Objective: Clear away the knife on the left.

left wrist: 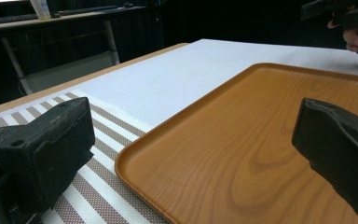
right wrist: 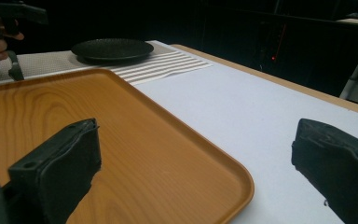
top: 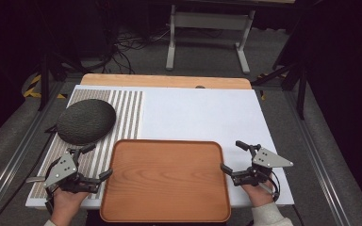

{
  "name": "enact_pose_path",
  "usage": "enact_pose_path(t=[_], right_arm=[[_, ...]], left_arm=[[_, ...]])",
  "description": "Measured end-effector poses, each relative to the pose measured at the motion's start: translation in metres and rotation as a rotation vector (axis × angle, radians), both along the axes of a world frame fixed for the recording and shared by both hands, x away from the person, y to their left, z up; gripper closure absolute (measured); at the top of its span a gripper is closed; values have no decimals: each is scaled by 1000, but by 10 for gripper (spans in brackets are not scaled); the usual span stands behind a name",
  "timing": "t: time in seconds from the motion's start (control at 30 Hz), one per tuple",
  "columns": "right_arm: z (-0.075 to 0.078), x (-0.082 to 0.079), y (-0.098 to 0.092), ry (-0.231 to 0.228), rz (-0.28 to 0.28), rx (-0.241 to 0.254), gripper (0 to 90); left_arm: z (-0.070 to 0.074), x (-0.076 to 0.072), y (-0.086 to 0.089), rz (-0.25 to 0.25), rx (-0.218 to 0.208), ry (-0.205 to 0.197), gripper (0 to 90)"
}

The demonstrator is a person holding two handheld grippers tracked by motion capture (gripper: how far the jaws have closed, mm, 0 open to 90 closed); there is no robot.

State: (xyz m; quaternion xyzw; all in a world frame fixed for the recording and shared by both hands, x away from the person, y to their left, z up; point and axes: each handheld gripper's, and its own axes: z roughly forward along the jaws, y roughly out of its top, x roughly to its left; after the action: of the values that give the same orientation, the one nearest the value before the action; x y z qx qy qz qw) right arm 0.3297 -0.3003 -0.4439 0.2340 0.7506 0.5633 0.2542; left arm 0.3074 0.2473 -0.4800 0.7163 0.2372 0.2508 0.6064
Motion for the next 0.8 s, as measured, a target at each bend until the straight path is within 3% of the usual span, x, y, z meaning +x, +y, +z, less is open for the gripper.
enact_pose_path(t=[0.3, 0.57, 0.67, 0.8], right_arm=[[2, -2, 1, -3, -1, 16, 21], [4, -4, 1, -14, -5, 15, 21], [3, -3, 0, -5, -8, 19, 21], [3, -3, 2, -7, -4, 12, 21]], left_arm=[[3, 1, 6, -17, -27, 8, 1], [12, -1, 10, -45, 4, 20, 18], [20, 2, 14, -83, 1, 46, 24], [29, 3, 14, -114, 37, 55, 25]])
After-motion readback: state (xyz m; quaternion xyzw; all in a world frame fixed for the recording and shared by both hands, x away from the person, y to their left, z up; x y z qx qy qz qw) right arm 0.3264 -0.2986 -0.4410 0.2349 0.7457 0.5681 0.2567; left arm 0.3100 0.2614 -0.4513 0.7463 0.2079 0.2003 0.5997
